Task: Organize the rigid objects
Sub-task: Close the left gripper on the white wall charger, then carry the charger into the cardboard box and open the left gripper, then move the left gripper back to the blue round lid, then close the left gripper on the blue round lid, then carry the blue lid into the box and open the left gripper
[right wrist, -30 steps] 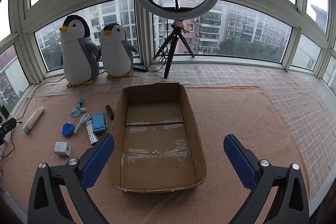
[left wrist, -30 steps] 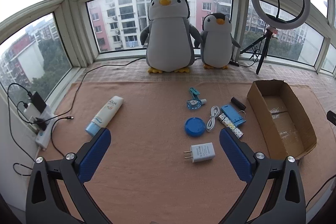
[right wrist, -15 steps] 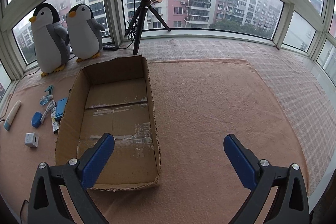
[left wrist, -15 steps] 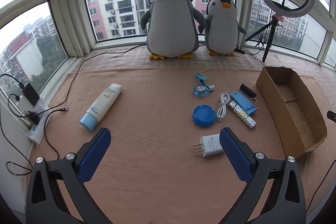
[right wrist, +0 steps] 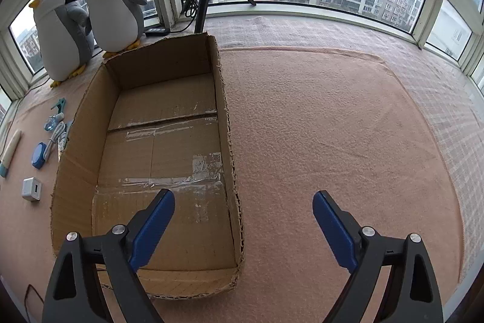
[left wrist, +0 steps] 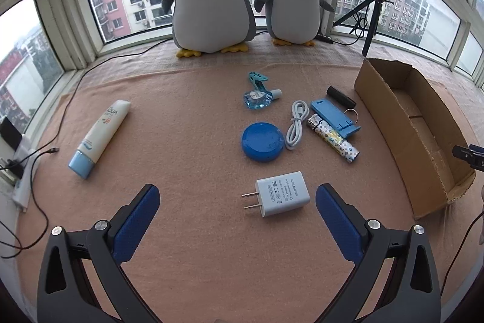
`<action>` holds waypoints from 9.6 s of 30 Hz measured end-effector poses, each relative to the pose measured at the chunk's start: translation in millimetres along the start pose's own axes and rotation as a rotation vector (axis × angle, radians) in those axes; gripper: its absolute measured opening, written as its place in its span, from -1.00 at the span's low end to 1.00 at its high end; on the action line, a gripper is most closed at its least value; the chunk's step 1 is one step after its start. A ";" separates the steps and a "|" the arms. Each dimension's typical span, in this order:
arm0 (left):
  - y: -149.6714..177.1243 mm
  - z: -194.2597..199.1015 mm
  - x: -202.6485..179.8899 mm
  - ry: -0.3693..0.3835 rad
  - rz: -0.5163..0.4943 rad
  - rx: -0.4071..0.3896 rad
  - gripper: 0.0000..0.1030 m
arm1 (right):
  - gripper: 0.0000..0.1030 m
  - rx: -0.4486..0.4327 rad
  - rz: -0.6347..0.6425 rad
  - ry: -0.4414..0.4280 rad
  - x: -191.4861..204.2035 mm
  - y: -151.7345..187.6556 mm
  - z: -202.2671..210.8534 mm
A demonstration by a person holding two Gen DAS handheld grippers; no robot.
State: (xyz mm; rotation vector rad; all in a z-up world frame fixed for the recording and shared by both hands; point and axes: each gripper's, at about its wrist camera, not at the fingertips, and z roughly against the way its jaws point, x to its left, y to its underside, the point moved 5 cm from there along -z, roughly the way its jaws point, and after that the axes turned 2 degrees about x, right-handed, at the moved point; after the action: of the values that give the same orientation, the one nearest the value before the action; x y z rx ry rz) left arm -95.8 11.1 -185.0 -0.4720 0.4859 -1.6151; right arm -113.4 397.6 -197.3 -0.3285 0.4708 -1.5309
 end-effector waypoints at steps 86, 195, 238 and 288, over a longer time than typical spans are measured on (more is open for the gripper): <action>-86.8 -6.1 -215.4 0.239 -0.267 -0.104 0.22 | 0.01 0.061 -0.024 -0.015 11.2 8.8 -33.9; -32.5 -90.9 -14.2 0.042 -0.048 0.098 0.37 | 0.27 0.054 -0.014 -0.006 3.6 13.1 -34.0; -69.6 -14.6 -76.9 0.190 -0.119 -0.048 -0.05 | 0.27 0.054 -0.003 0.006 2.4 17.6 -32.5; -93.5 -7.2 -193.0 0.336 -0.258 -0.043 0.62 | 0.28 0.055 -0.001 0.010 4.2 14.8 -30.3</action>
State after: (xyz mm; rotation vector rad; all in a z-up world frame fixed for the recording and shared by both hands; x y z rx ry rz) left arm -158.3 211.8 -141.9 -0.3028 0.7355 -1.9484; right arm -115.3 396.4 -231.1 -0.2785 0.4354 -1.5439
